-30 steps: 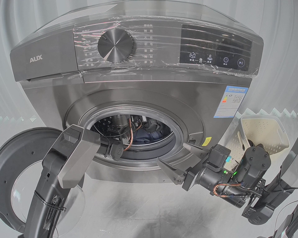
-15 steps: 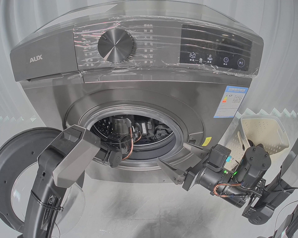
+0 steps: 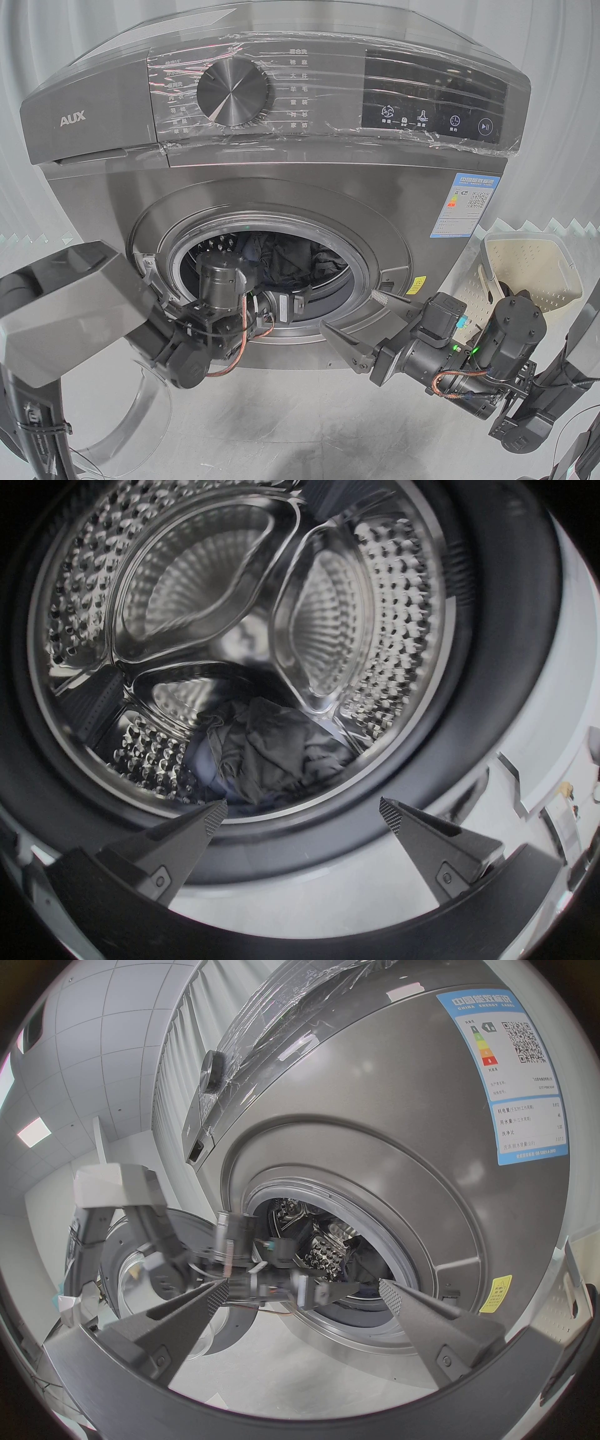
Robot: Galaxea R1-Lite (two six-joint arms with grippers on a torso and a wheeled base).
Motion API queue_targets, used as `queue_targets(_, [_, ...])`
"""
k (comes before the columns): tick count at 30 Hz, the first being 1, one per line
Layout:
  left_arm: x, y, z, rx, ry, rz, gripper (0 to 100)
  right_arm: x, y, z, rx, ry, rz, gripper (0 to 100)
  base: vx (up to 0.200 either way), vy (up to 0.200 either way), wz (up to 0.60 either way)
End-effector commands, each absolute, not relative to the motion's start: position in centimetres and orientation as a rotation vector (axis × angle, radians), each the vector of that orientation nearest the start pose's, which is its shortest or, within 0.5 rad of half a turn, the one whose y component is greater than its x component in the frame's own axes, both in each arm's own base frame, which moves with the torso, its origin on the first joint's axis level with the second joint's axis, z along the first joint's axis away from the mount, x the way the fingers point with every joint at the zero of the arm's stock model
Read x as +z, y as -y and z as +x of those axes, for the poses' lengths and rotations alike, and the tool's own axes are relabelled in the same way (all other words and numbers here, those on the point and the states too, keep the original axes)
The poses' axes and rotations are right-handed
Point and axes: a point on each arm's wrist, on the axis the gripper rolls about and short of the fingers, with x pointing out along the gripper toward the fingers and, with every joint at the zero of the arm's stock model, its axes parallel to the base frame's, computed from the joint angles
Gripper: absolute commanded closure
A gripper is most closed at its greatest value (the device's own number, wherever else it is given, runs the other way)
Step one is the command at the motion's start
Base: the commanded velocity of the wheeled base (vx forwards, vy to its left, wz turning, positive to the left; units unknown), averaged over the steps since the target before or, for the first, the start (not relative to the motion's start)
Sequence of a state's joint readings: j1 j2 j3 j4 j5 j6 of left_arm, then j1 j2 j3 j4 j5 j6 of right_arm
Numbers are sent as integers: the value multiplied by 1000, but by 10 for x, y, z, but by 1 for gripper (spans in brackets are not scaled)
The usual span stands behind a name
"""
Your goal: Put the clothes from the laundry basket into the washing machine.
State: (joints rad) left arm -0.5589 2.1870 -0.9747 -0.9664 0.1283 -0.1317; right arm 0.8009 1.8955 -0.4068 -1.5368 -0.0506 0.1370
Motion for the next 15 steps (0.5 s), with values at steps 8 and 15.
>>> queue_targets(8, [163,175,183,-643,-135,-81,0,121,-186,181,750,-38,134,0,0,0,0])
queue_targets(15, [184,127,136,-633,-42,-129,0,130,-167,165,737,-21,138,0,0,0,0])
